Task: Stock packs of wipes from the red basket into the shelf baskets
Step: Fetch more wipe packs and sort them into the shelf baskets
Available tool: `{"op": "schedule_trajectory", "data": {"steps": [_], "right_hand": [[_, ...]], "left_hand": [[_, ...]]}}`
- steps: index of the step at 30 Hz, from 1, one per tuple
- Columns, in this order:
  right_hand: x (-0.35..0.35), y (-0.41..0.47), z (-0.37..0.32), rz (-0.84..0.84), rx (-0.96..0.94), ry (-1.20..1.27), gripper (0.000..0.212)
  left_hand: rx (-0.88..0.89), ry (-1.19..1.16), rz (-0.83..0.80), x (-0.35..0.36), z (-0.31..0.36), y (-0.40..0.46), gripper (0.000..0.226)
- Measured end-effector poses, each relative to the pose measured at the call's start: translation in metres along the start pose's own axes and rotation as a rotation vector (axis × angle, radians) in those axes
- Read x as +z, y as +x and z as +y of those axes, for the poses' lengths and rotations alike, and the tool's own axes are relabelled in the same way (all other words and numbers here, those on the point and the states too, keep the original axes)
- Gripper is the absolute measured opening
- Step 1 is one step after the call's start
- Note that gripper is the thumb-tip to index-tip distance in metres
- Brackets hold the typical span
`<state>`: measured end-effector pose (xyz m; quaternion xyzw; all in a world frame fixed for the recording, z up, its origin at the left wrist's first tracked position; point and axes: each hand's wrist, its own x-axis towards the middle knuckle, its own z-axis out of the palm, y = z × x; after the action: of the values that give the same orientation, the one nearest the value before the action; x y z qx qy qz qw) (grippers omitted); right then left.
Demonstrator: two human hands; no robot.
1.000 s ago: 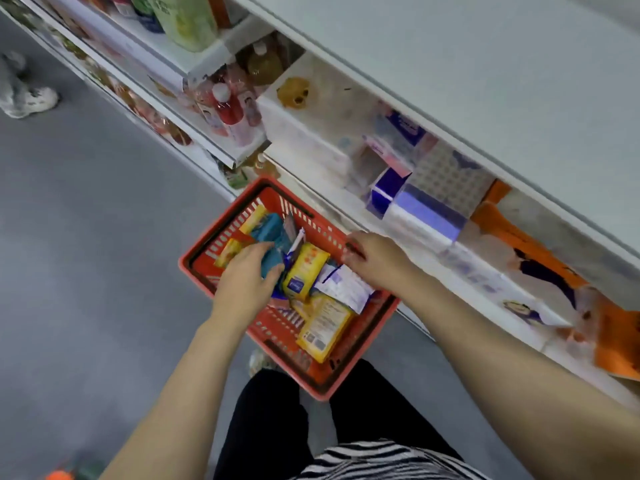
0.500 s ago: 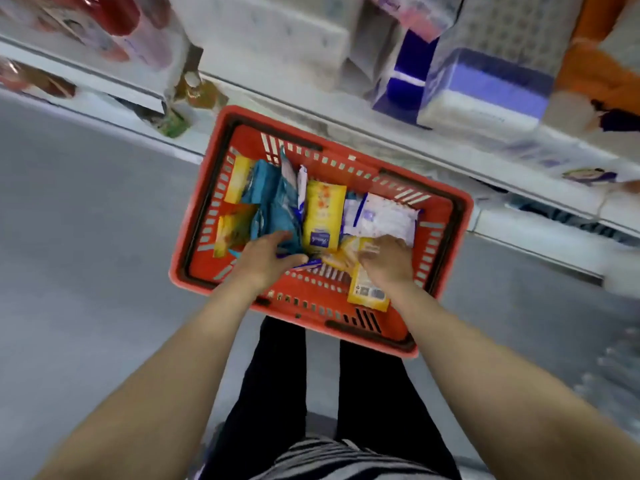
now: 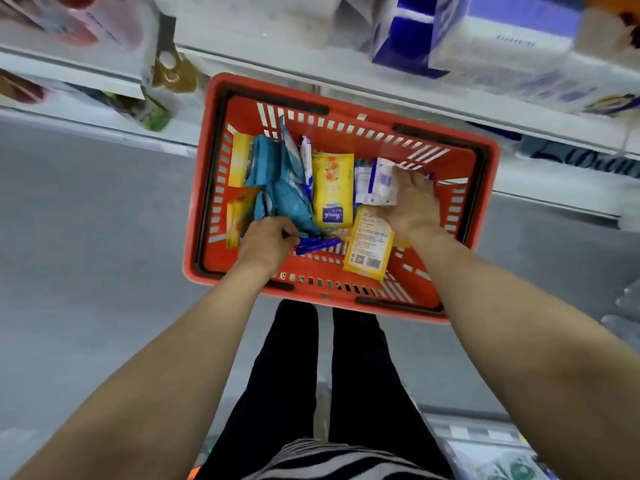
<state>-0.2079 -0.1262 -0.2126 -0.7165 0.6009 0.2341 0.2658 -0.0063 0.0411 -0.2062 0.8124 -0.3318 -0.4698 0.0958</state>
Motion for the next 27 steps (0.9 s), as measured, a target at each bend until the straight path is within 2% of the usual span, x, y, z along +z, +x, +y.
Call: {"op": "schedule_trajectory", "data": {"steps": [3,6,8,9,13,14,16,18,20,22,23,25,27], "right_hand": [[-0.01,0.009,-0.003,0.036,-0.01,-0.081,0.079],[-0.013,0.023,-0.005,0.047,-0.1,0.016,0.044],[-0.005,0.028,-0.007,0.006,-0.146,0.083,0.027],[-0.002,0.028,-0.009,-0.009,-0.137,0.076,0.028],[-0.014,0.029,-0.021,-0.049,-0.023,-0.218,0.078],[-0.017,0.032,-0.021,-0.104,0.001,-0.288,0.084],[-0.022,0.034,-0.019,-0.146,0.016,-0.31,0.084],[-0.022,0.029,-0.013,-0.136,0.015,-0.084,0.068],[-0.022,0.012,-0.012,-0.13,0.061,0.456,0.048],[-0.021,-0.01,-0.018,-0.22,0.164,0.945,0.041],[-0.018,-0.021,-0.023,-0.291,0.179,1.068,0.04],[-0.007,-0.036,-0.043,-0.367,0.145,1.104,0.03],[0.002,-0.043,-0.062,-0.383,0.133,1.08,0.024]], "left_hand": [[-0.052,-0.122,0.015,-0.004,-0.004,0.003,0.026],[-0.073,-0.215,0.011,-0.006,-0.004,0.005,0.03],[-0.079,-0.235,0.018,-0.005,-0.004,0.006,0.03],[-0.084,-0.245,0.022,-0.004,-0.004,0.006,0.029],[-0.112,-0.296,0.016,-0.004,-0.001,0.006,0.026],[-0.111,-0.323,0.024,-0.006,0.0,0.005,0.026],[-0.09,-0.36,0.075,-0.01,0.005,0.003,0.025],[-0.068,-0.405,0.124,-0.014,0.013,0.0,0.026],[-0.084,-0.568,0.08,-0.016,0.022,-0.002,0.035],[-0.151,-0.767,-0.056,-0.016,0.035,-0.005,0.048],[-0.184,-0.841,-0.136,-0.015,0.041,-0.006,0.052],[-0.213,-0.968,-0.242,-0.012,0.05,-0.009,0.041],[-0.201,-0.996,-0.163,-0.011,0.047,-0.008,0.025]]}}
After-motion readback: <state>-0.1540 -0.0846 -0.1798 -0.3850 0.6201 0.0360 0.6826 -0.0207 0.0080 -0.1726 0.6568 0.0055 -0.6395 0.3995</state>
